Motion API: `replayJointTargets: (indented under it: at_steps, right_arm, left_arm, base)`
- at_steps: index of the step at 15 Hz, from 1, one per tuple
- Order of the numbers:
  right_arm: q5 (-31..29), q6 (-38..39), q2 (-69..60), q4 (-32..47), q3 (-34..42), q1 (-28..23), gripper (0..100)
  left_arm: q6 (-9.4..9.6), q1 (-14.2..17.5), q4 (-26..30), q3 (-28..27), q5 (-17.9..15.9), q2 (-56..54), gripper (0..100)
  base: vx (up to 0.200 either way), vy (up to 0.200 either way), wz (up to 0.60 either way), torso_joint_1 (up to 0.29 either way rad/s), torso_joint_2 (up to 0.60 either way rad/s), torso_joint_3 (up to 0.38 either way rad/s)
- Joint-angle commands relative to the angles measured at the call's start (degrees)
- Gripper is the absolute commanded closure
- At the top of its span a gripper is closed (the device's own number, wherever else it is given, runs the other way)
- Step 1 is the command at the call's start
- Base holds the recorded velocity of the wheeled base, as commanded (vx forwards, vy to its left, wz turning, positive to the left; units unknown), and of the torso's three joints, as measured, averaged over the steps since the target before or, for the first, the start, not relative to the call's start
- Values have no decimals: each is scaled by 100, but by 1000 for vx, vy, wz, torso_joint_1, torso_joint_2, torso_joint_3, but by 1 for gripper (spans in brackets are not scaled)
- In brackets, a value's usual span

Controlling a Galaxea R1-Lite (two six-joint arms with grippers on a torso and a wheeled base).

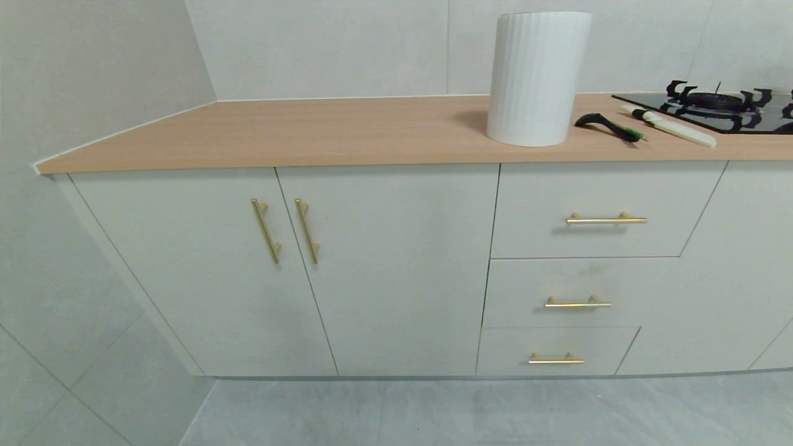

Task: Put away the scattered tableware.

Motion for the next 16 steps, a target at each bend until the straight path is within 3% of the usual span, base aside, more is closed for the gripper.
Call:
replayJointTargets:
  at_steps: [1, 4, 16]
  right_arm:
    - [2, -4, 7, -1, 0, 4, 0]
    - [2, 4, 7, -10, 0, 4, 0]
    - [2, -4, 7, -1, 0, 4, 0]
  left_arm:
    - [4, 1, 2, 0, 3, 9, 0]
    - [4, 1, 2, 0, 3, 9, 0]
    - [22, 1, -7, 0, -14, 9, 0]
  base:
    - [0, -200, 0, 2, 2, 17]
    - [0, -200, 0, 1, 1, -1]
    - [0, 0, 0, 0, 0, 0]
